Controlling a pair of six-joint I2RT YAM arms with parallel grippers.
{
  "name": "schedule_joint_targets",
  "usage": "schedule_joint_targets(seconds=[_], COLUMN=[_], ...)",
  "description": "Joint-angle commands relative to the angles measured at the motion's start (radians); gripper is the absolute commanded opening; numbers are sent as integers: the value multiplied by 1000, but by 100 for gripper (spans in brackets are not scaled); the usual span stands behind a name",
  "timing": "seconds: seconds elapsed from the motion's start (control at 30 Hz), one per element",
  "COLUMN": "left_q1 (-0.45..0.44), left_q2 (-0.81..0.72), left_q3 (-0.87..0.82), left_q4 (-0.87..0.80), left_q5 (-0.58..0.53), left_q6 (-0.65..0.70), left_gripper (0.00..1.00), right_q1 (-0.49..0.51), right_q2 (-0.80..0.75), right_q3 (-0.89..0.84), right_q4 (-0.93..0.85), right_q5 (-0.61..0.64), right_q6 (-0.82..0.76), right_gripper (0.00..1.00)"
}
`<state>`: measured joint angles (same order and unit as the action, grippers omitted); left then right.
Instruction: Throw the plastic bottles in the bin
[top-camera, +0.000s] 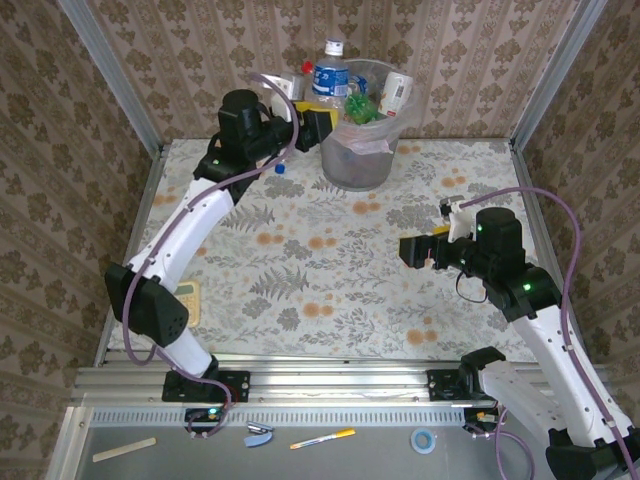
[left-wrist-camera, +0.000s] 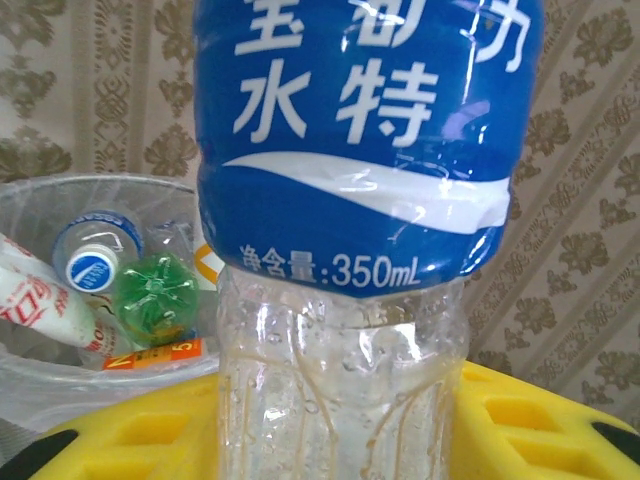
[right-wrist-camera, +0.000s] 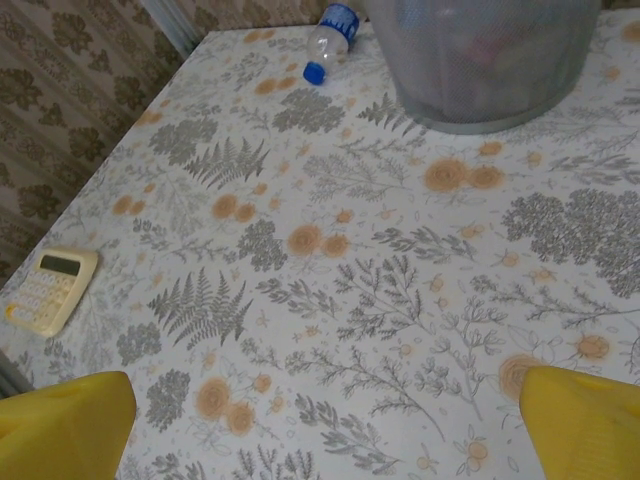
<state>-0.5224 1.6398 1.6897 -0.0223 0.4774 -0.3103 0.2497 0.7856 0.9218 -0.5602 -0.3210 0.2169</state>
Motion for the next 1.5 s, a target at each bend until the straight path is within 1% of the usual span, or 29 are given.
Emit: schedule_joint_targets(seconds=[0.0,0.17,0.2,0.3,0.4,0.63,0.7,0.77,0.87,1.07,1.33,1.47], left_q1=[-35,-62,-70,-90,-108,-156,-168,-179,-198,-211,-202,-176], left_q2=[5,13,13,21,26,40,48,47,37,21,-11,-26], left_q3=[42,36,37,39,33,23,28,17,3,-26,-54,-89], left_q4=[-3,-43,-61,-106,-129,-123,-131,-125,-128,-113,-141,-108], left_q5=[68,114,116,123,120,159,159,198,206,245,196,184], left_q6=[52,96,109,140,158,184,188,193,212,218,242,221], left_gripper=[38,38,38,37,37,37,37,37,37,37,35,35], right_q1=[-17,-25,-24,-25,-25,-24,-24,-24,-24,-24,-26,-28], right_q2=[28,173,195,252,296,383,405,425,447,469,462,447], right_q3=[72,227,254,332,389,438,447,458,459,456,476,465], right_q4=[122,255,285,341,375,461,476,468,475,475,376,345], right_q5=[-18,-257,-289,-338,-356,-397,-394,-374,-354,-294,-217,-176], right_q6=[51,124,137,158,169,204,206,198,191,181,132,127], right_gripper=[100,100,100,100,100,99,99,98,97,94,93,94])
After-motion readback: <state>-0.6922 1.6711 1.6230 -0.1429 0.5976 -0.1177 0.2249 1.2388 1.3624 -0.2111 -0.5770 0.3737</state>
